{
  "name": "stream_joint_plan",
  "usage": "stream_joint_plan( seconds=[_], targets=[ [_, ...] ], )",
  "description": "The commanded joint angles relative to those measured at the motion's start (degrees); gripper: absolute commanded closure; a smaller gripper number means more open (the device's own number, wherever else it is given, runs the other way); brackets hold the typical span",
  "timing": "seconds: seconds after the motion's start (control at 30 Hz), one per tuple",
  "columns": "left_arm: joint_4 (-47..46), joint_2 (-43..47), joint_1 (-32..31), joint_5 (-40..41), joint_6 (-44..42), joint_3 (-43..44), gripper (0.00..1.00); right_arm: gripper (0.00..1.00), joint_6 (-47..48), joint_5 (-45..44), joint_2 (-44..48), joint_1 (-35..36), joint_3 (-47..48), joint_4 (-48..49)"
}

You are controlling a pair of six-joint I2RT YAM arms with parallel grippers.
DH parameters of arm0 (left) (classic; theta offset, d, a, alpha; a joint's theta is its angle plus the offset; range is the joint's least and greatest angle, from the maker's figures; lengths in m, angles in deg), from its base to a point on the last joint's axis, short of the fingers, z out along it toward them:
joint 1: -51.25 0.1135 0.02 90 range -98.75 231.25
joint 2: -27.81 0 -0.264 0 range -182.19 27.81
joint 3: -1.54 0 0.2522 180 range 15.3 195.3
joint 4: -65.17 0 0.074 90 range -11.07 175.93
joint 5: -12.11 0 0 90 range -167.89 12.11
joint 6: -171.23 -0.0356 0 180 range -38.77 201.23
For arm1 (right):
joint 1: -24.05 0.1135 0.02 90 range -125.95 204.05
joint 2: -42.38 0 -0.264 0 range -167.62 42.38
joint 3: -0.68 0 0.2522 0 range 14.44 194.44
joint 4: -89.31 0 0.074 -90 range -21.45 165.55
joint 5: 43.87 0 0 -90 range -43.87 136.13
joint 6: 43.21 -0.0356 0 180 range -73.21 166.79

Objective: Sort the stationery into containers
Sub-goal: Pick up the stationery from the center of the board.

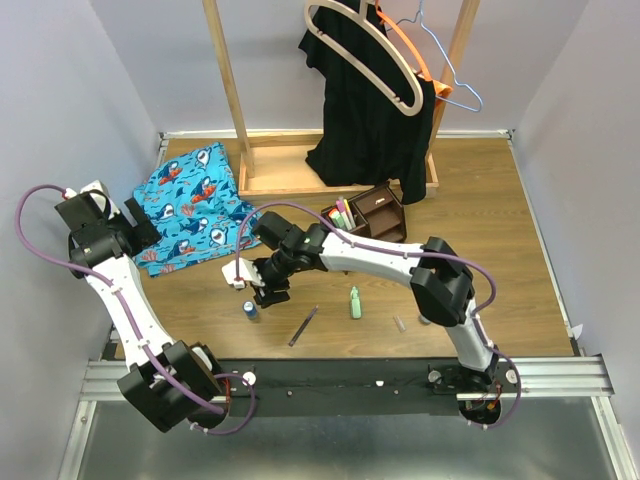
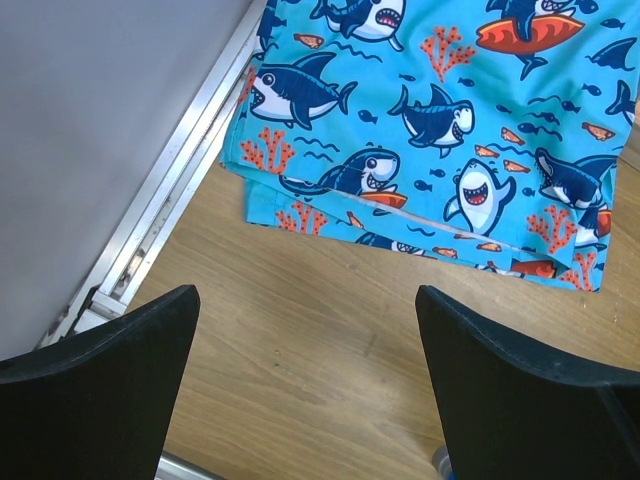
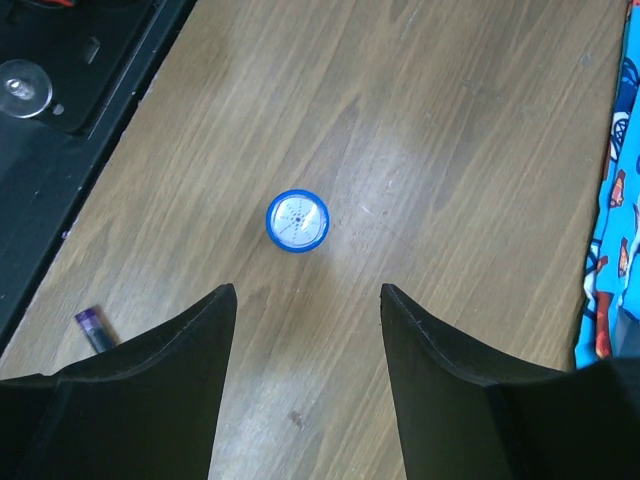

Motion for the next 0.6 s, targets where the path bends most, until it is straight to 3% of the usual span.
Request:
stream_joint_plan(
  seconds=[0.0,0.57],
  targets=[
    [-0.1,-0.4,0.5,-1.1,-0.2,1.2,0.01,0.33,-1.0,0.1,-3.8,0.4,3.7,0.5],
    [-0.6,-1.2,0.4,-0.8,-0.7,0.8,0.01,0.34,-1.7,3.3,-8.2,1.6,7.4,0.6]
  ],
)
